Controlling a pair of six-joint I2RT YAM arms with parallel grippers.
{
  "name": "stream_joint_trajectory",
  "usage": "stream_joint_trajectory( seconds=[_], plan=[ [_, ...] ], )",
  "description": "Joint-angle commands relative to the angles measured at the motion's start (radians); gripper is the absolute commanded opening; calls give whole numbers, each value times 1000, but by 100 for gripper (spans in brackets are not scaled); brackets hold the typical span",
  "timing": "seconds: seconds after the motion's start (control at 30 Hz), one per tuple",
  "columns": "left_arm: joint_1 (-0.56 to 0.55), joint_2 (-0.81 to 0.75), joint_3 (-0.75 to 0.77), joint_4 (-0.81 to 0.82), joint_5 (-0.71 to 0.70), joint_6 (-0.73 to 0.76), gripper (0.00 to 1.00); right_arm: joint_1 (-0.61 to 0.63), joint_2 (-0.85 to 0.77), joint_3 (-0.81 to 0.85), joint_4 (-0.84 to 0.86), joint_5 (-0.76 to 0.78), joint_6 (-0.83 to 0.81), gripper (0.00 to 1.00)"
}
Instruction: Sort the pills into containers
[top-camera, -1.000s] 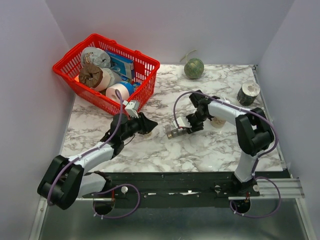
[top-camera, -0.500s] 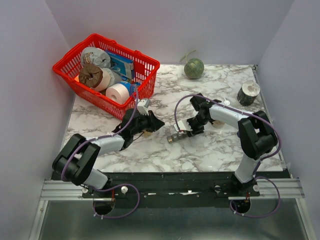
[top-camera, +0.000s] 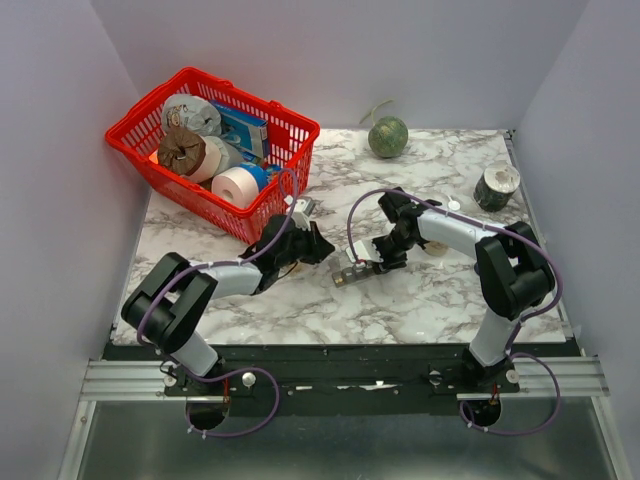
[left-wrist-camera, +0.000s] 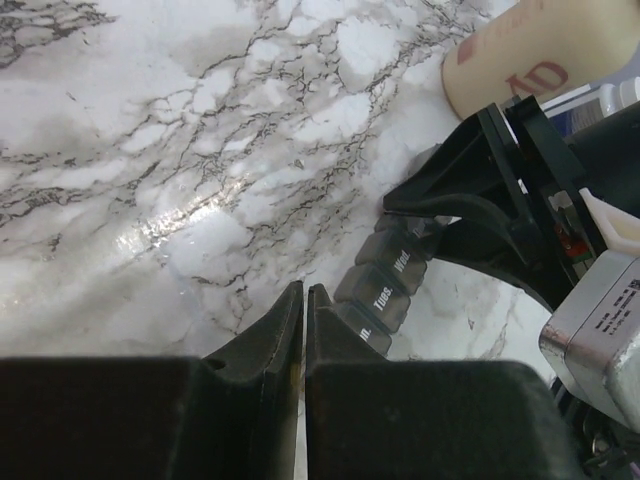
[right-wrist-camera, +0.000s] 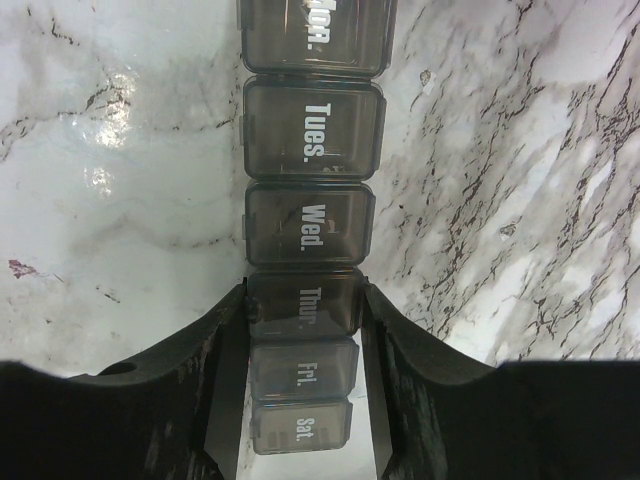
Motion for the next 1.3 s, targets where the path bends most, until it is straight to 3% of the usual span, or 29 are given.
stream_joint_trajectory(
  seconds=[0.0, 0.27, 0.53, 0.83, 1.27],
  plan=[
    [-9, 7, 15, -18, -66, 42, 12, 12, -6, -19, 12, -33, 12, 39],
    [-12, 40, 12, -36, -47, 47, 11, 12, 3, -15, 17, -18, 23, 38],
    [-32, -62, -56, -9, 30, 88, 8, 12, 12, -19, 25, -3, 40, 37],
    [-31, -60, -58, -88, 101, 102, 6, 12, 26, -5, 22, 13, 57, 37],
    [-43, 78, 85, -320, 168, 144, 5, 12, 41, -2, 28, 28, 72, 37]
  ],
)
